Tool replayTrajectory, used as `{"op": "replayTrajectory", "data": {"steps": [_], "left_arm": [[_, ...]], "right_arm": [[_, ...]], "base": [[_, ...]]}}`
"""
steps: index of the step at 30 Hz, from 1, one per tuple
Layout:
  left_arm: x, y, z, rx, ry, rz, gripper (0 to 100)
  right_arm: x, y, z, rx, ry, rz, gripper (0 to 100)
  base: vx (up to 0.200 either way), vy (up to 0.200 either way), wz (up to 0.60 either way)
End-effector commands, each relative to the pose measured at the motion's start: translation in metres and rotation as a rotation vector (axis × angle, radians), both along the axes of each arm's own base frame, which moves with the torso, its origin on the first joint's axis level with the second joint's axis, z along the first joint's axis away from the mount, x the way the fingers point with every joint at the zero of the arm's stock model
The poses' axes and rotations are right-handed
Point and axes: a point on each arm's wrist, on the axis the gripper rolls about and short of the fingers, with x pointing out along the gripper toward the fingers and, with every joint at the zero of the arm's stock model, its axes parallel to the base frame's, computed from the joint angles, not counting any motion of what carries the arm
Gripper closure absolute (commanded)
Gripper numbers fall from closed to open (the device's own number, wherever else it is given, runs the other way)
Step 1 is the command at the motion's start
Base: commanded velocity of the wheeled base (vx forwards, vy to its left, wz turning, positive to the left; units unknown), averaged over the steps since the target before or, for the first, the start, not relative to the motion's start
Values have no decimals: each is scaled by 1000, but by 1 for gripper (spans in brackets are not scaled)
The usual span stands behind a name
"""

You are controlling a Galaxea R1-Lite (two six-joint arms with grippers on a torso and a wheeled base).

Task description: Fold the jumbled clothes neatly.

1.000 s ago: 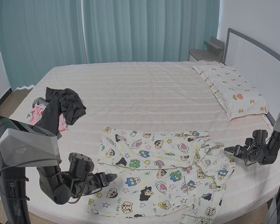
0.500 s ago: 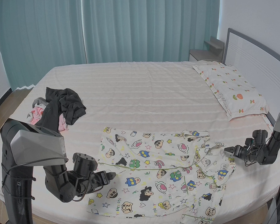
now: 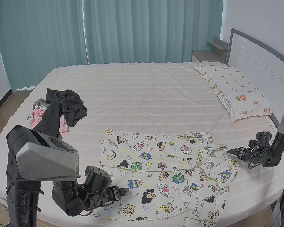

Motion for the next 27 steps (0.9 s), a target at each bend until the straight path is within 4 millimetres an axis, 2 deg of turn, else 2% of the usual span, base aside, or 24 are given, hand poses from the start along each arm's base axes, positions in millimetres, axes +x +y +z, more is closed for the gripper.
{"op": "replayTrajectory", "data": {"steps": [1, 14, 20, 27], "left_arm": [[-12, -7, 4, -26, -25, -50, 0], [-51, -5, 13, -187, -28, -273, 0], [-62, -3, 10, -162, 4, -385, 0], [-68, -4, 7, -153, -3, -428, 0]], "right_arm": [[0, 0, 0, 0, -1, 0, 0], [0, 0, 0, -1, -1, 1, 0], [0, 0, 0, 0, -1, 0, 0], [0, 1, 0, 0, 2, 2, 0]], "base": [[0, 0, 0], [0, 0, 0], [0, 0, 0], [0, 0, 0]]}}
